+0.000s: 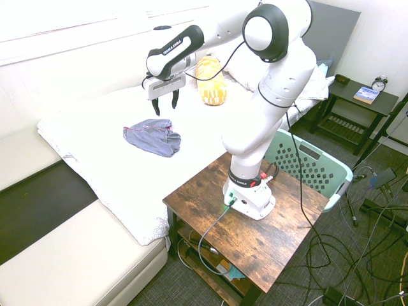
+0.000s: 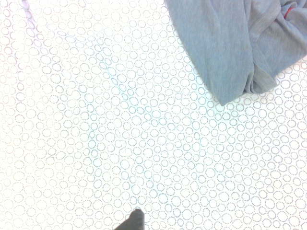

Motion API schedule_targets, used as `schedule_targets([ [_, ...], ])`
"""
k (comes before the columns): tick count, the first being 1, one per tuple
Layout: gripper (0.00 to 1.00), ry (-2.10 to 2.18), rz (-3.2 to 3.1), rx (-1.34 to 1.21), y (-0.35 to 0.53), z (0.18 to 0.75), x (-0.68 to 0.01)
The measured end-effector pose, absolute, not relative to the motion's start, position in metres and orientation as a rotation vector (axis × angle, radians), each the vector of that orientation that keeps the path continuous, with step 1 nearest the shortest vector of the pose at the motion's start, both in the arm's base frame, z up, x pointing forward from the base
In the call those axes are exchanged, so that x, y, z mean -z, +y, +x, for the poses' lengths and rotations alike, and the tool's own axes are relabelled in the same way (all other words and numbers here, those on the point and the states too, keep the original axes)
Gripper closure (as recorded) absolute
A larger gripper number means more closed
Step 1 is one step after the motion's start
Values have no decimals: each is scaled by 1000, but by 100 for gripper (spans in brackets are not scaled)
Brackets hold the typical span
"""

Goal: Put my clothes in the laundry bag

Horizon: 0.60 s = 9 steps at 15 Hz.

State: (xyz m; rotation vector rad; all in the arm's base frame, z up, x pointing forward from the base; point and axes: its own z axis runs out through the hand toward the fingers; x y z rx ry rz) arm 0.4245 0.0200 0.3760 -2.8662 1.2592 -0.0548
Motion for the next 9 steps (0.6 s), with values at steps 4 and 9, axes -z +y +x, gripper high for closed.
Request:
schedule_targets([
  [4, 0, 1244, -2883, 105, 19, 438, -378],
  [9, 0, 1217, -2945, 177, -4, 523, -320],
])
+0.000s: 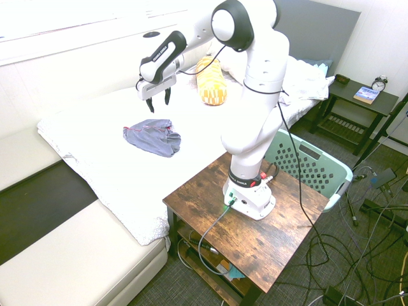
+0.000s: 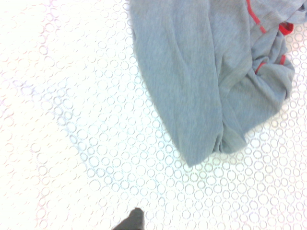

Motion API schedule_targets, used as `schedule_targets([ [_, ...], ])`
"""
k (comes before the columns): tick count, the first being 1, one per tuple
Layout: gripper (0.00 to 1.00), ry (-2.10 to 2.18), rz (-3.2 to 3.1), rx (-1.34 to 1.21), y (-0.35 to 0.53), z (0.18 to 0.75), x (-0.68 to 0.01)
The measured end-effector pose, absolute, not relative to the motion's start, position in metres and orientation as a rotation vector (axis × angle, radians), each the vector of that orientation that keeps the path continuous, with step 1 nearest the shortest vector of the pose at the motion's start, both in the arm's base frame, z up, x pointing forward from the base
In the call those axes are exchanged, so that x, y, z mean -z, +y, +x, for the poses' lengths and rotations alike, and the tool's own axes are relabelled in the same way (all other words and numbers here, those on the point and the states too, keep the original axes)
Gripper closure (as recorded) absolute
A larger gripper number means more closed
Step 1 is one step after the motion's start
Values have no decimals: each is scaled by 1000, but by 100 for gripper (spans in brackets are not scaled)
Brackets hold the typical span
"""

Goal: Put my clothes in the laundry bag

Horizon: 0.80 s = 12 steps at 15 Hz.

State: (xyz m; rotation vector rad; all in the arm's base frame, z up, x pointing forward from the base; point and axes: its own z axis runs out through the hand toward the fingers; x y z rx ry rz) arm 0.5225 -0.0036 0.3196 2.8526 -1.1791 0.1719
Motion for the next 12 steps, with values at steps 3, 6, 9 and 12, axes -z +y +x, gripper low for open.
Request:
schedule_targets([
  [3, 0, -1147, 2849, -137, -11, 571, -256],
  [6, 0, -1147, 2852, -39, -23, 613, -186],
  [9, 0, -1172, 2859, 35, -29, 645, -112],
  [12, 0, -1172, 2862, 42, -26, 674, -59],
])
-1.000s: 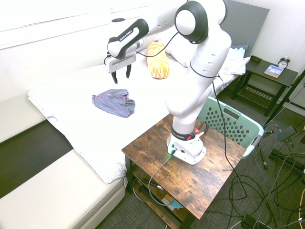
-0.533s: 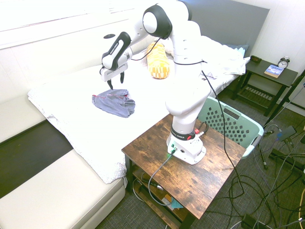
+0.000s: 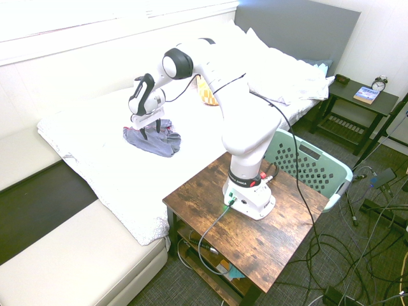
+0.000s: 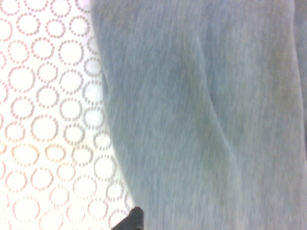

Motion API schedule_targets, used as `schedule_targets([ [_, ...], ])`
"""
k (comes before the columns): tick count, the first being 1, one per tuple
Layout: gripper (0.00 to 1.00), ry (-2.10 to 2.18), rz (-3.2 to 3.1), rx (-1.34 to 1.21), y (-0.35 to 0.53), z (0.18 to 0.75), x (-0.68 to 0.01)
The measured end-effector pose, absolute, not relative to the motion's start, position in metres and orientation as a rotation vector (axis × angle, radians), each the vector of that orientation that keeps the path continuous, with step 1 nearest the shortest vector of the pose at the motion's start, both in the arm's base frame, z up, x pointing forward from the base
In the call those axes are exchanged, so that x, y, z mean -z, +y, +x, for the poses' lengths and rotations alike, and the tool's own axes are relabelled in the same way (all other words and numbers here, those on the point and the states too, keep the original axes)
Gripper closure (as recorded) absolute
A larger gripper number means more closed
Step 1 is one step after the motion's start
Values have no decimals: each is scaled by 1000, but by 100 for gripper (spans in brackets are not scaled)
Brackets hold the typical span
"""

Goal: Put my clothes in the laundry bag

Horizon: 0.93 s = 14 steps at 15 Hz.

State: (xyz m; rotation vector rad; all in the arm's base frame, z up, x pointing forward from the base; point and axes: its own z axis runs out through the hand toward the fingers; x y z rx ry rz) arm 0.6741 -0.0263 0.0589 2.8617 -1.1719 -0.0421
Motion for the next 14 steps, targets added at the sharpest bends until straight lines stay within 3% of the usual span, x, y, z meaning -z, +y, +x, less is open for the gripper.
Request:
schedule_targets([
  [7, 0, -1128, 2850, 21, -30, 733, -28],
  [8, 100, -1134, 2850, 26, -33, 739, -25],
  [14, 100, -1182, 2824, 136, -38, 756, -15],
])
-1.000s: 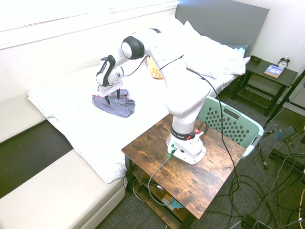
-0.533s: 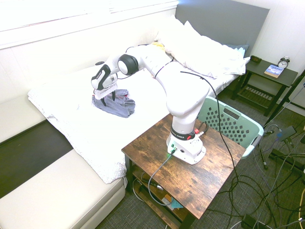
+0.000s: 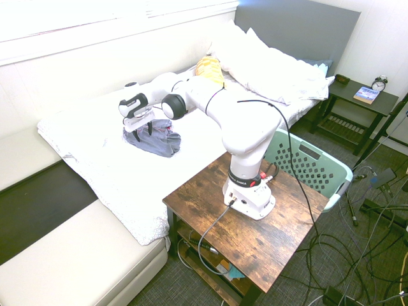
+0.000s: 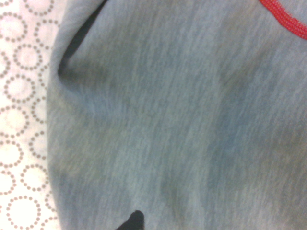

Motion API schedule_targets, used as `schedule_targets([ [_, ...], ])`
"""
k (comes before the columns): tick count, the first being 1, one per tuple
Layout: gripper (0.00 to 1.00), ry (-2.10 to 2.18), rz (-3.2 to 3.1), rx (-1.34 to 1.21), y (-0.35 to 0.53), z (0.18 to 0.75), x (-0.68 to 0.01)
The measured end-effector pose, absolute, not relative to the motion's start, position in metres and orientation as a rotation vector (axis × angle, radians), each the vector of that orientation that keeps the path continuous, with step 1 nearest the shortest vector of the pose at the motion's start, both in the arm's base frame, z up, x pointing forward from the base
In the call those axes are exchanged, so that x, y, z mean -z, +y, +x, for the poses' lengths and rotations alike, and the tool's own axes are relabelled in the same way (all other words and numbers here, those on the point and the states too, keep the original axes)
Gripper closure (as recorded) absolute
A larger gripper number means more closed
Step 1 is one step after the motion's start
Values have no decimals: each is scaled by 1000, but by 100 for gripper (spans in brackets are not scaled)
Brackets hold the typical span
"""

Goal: Put my clothes in the laundry bag

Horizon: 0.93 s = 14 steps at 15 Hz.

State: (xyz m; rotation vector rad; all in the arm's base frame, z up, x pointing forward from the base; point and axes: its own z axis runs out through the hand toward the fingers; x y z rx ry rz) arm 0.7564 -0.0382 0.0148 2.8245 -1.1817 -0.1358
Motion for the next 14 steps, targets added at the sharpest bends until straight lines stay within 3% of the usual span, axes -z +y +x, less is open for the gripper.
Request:
schedule_targets([
  [14, 100, -1258, 2801, 128, -37, 753, 7],
])
